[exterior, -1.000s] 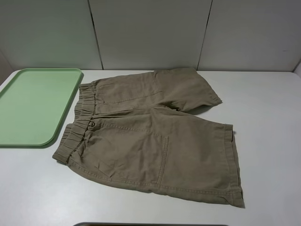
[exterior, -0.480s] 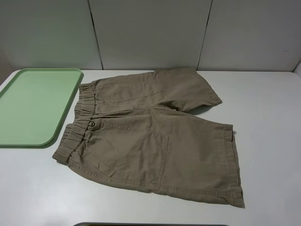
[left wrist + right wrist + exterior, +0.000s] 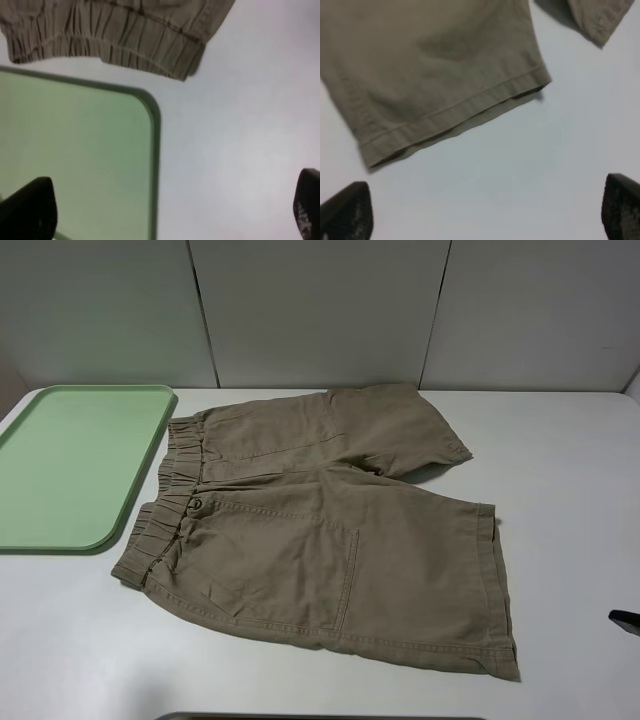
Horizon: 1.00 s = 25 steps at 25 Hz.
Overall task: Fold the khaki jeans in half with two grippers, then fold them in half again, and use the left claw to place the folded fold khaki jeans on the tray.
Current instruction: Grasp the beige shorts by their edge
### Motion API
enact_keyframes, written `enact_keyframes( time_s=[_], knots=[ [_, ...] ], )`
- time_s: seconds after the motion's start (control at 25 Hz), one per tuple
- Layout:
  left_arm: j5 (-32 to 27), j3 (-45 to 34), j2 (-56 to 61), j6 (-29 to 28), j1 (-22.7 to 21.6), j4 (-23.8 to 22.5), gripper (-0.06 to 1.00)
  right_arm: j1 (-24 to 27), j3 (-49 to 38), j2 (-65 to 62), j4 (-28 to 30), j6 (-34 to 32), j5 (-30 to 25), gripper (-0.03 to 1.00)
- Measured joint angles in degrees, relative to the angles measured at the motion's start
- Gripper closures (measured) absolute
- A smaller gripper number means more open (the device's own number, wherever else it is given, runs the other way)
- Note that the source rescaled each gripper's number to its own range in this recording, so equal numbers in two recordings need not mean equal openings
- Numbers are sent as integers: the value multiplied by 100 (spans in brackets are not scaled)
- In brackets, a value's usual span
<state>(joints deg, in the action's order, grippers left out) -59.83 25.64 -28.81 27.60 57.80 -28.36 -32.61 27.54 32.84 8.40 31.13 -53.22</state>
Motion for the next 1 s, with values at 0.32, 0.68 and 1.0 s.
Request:
enact_keyframes(
  time_s=[0.32,0.68,1.0],
  knots=[
    [936,-1142,-100,110,0,-565,-1,0,-908,285,-99,771,975,-3],
    [983,-1303,-100,-88,0,-660,0,0,-1094,285,-447,1309,1406,-3],
    [878,-842,-1150,-581,0,-942,4,0,-1094,743,-371,1326,1372,-3]
  ],
)
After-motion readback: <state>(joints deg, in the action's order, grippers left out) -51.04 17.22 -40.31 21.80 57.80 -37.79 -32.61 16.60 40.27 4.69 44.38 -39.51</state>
